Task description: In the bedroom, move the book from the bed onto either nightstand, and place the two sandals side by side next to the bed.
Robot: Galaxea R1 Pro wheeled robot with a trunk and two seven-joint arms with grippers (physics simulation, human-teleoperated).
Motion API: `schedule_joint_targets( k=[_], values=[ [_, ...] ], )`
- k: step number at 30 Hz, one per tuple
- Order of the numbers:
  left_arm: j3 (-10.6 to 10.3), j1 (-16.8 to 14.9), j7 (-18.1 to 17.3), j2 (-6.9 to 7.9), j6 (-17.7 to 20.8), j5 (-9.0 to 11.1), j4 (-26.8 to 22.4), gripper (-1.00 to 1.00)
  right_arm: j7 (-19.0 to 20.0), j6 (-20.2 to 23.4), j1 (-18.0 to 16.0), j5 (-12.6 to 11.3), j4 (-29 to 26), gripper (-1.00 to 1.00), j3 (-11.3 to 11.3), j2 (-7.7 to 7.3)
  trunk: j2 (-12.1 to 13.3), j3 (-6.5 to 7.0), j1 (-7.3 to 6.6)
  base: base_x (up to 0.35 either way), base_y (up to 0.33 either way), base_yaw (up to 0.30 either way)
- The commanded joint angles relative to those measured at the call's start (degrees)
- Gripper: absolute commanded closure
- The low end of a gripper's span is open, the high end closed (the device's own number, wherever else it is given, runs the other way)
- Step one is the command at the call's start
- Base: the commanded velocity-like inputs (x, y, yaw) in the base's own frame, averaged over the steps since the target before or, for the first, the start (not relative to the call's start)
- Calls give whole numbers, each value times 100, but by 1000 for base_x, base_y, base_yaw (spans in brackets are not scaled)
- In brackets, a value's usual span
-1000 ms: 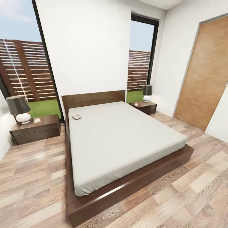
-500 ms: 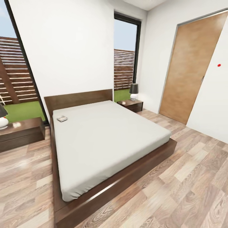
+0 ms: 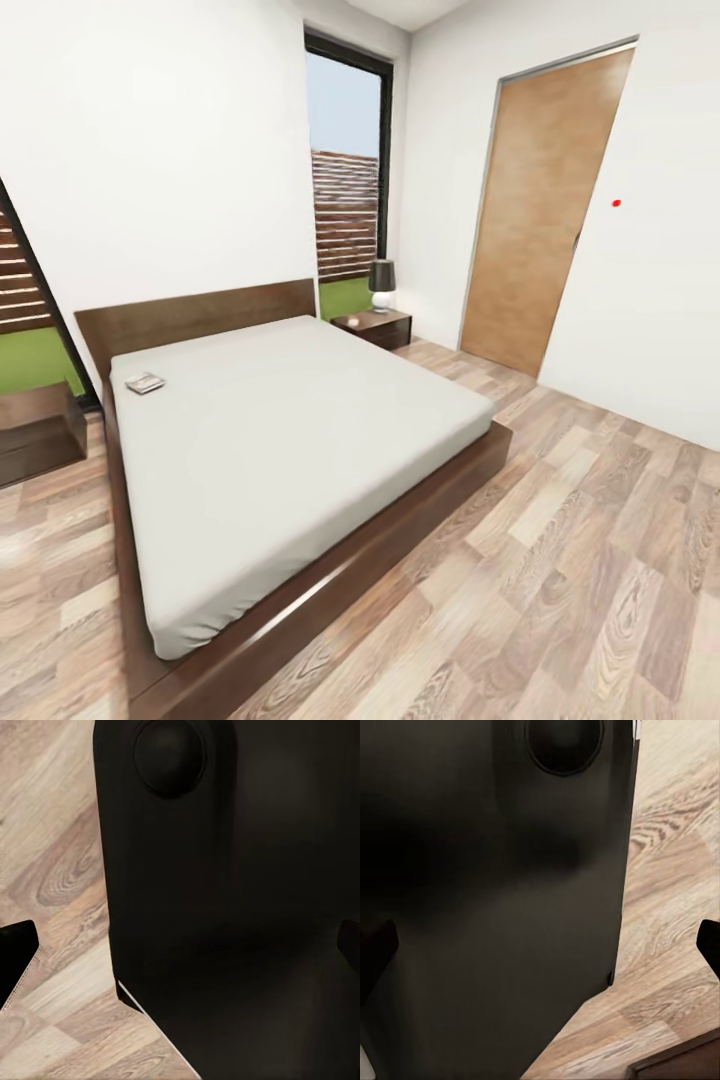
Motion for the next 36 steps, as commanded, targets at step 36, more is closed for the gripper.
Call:
schedule_joint_targets(
  k=[36],
  values=[
    [0, 0, -3, 1, -17, -3, -1, -100, 7, -32, -3, -1, 10, -100, -1, -1, -2, -141, 0, 0, 0, -271]
  ],
)
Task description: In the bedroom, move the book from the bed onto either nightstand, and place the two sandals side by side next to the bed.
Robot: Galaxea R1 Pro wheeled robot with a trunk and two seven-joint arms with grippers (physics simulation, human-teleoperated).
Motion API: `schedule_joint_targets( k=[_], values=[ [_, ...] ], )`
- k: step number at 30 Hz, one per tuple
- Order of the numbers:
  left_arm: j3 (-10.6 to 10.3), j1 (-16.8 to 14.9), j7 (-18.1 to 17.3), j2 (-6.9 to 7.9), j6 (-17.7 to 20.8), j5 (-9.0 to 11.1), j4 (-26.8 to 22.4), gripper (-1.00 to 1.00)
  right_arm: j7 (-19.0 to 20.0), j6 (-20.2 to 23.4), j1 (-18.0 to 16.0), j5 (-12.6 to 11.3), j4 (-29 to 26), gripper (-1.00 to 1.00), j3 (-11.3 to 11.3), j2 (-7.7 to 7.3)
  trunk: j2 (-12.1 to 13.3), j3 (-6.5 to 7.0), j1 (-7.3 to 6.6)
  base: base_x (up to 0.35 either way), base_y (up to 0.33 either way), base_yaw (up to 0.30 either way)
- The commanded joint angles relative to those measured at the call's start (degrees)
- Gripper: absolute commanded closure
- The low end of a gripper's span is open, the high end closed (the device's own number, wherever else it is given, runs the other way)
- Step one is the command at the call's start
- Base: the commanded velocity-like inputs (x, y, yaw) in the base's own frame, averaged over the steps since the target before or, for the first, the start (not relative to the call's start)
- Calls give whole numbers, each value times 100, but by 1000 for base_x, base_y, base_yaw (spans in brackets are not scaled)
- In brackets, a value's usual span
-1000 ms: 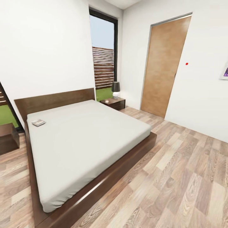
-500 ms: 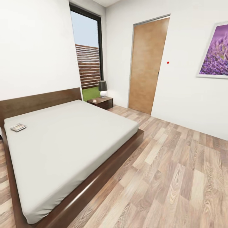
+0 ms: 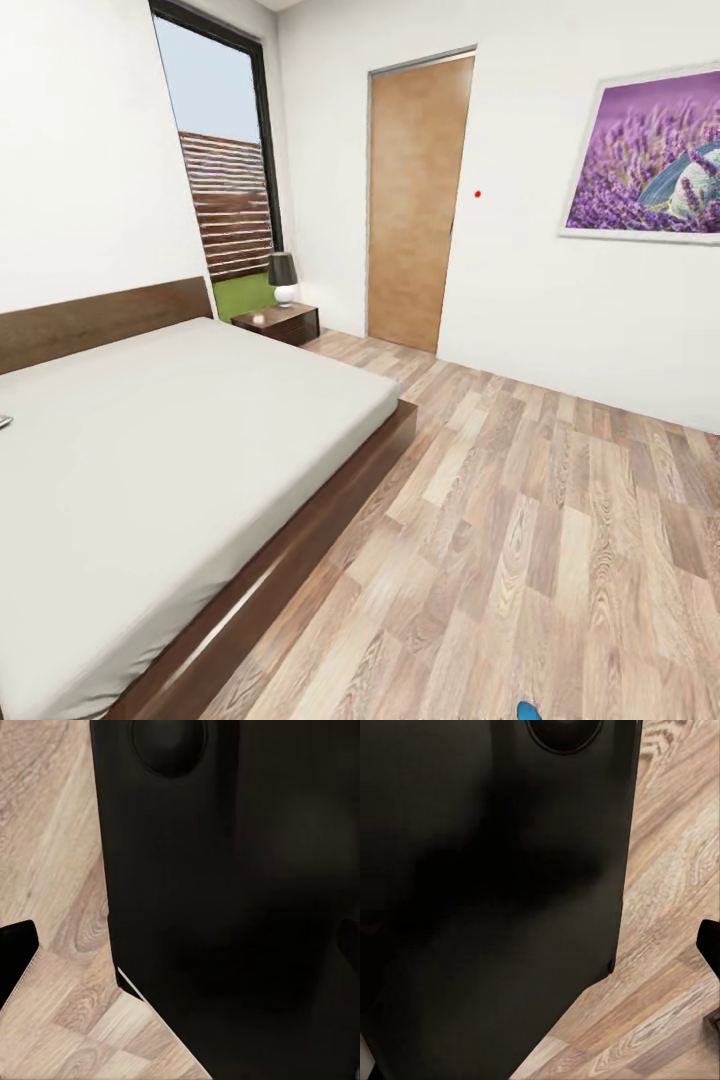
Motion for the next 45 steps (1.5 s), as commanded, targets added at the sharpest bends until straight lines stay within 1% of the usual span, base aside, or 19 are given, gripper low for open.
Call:
schedule_joint_targets(
  k=[1, 23, 30, 45],
  values=[
    [0, 0, -3, 1, -17, -3, 0, -100, 7, -24, -3, -3, 8, -100, -1, -1, -2, -7, 0, 0, 0, -271],
    [0, 0, -3, 0, -17, -3, 0, -100, 7, -24, -3, 1, 2, -100, -1, -1, -2, -89, 0, 0, 0, -258],
    [0, 0, -3, -1, -17, -3, 1, -100, 0, -13, -3, 5, -18, -100, -2, -8, -2, -97, 0, 0, 0, -69],
    [15, 0, -7, -2, -14, 15, 6, -100, -2, -5, -3, 25, -79, -100, 11, -26, -2, -99, 0, 0, 0, -9]
  ],
)
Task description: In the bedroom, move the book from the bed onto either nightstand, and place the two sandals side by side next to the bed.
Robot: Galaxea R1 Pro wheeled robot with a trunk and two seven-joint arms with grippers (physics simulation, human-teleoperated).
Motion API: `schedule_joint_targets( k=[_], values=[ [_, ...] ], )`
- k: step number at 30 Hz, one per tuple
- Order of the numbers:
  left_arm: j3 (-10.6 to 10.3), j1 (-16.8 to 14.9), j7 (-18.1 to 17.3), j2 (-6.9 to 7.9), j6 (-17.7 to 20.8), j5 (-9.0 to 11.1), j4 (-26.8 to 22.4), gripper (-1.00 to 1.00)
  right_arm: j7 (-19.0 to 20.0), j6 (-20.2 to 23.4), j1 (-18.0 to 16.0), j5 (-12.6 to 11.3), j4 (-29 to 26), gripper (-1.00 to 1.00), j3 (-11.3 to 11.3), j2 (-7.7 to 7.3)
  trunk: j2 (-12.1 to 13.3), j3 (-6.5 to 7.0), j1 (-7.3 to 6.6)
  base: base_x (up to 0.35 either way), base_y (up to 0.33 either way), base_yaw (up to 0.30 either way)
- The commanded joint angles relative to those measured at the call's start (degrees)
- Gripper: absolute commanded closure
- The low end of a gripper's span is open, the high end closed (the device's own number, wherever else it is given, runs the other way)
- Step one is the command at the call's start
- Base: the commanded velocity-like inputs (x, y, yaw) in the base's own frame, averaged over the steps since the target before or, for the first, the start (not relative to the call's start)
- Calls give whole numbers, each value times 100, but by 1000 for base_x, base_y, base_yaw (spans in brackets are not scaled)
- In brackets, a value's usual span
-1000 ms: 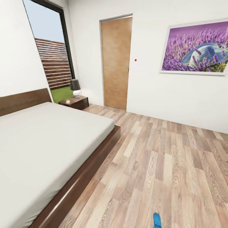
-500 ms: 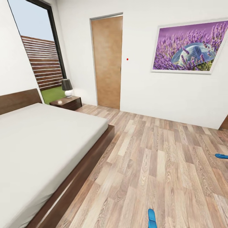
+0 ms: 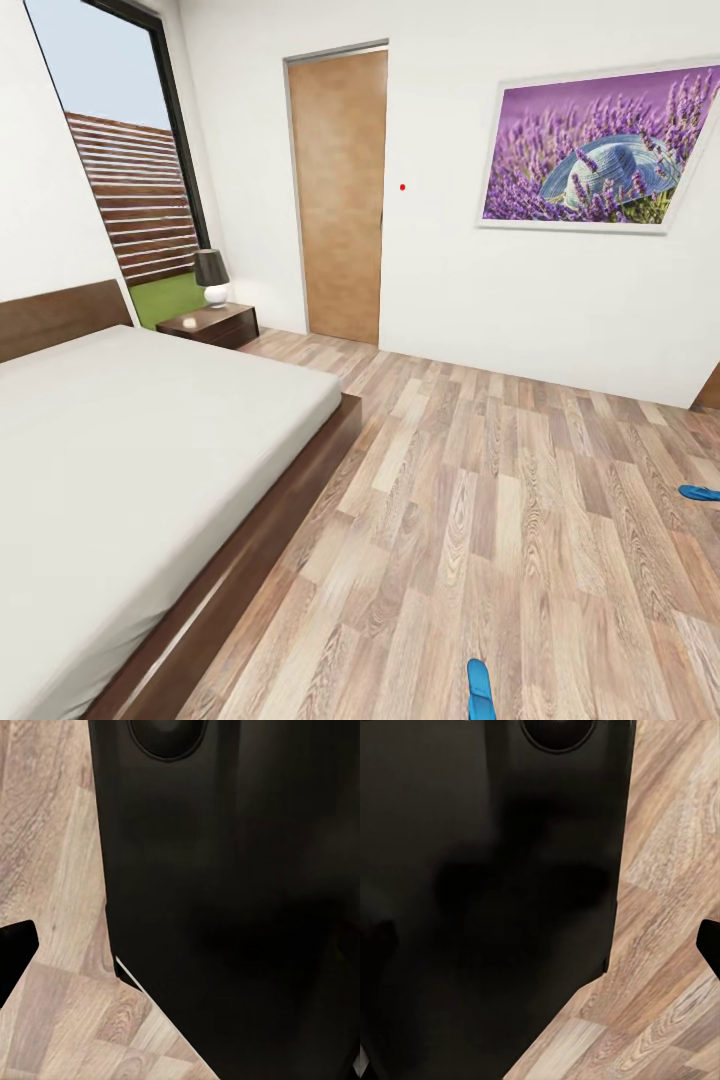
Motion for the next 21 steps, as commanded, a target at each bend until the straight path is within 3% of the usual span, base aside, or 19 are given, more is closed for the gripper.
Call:
schedule_joint_targets(
  k=[1, 21],
  values=[
    [1, 0, -4, 1, -14, -1, -1, -100, 7, -16, 0, 0, -1, -100, 0, -1, -2, -4, 0, 0, 0, -1],
    [-16, 0, -8, -8, -51, -11, -4, -100, 7, -22, 0, -14, -12, -100, -1, -3, -2, -4, 0, 0, 0, 0]
  ],
)
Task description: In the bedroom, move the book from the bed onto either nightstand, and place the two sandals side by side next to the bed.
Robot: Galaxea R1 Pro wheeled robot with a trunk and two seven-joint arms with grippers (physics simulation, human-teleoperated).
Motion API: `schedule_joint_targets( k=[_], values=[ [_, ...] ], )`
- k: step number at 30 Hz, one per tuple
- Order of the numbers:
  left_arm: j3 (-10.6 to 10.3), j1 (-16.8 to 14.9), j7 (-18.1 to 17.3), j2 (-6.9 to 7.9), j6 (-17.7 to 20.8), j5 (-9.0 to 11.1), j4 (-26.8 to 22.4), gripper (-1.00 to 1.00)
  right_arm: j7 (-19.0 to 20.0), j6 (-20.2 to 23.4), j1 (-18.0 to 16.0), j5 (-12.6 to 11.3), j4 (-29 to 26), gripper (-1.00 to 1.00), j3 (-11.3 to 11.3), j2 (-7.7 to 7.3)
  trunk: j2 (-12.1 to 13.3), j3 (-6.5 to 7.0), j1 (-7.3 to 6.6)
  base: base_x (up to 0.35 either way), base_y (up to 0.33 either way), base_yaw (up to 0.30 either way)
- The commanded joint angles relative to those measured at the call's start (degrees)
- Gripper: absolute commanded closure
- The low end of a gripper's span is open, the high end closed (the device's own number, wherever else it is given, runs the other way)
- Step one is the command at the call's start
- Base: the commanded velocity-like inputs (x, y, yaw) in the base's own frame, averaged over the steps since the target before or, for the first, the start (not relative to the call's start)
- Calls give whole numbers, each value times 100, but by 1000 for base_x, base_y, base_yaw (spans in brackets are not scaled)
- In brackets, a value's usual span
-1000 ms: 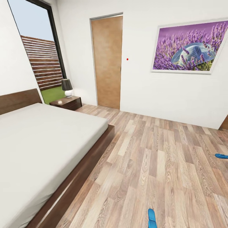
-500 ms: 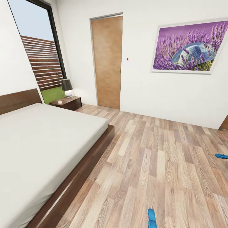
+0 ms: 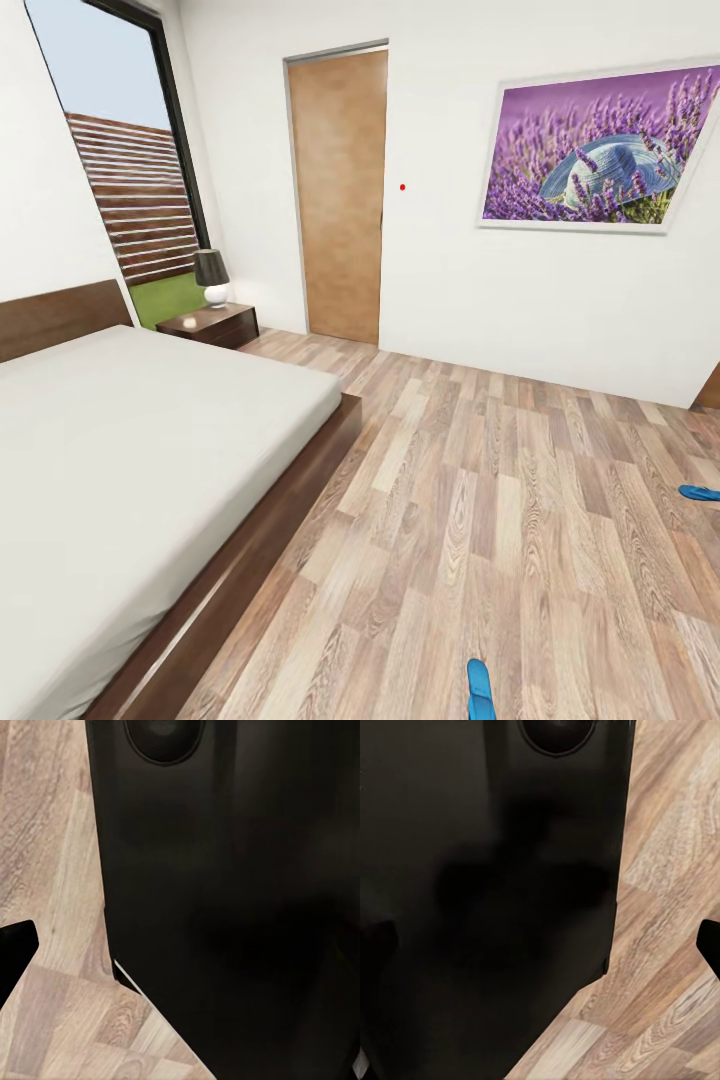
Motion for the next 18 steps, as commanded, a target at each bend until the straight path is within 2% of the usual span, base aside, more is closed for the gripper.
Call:
schedule_joint_targets(
  k=[1, 7, 18],
  values=[
    [-2, 0, -6, 1, -15, -3, 0, -100, 7, -16, 0, -1, -2, -100, 3, 5, -2, -4, 0, 0, 0, 0],
    [-10, 0, -12, 3, -16, -9, 3, -100, 7, -19, 0, -8, -117, -100, 11, 23, -2, -4, 0, 19, 0, 0],
    [-32, 0, -8, 0, -23, -23, -2, -100, 7, -25, 0, -3, -240, -100, 33, 26, -2, -4, 0, 129, 14, 0]
  ],
)
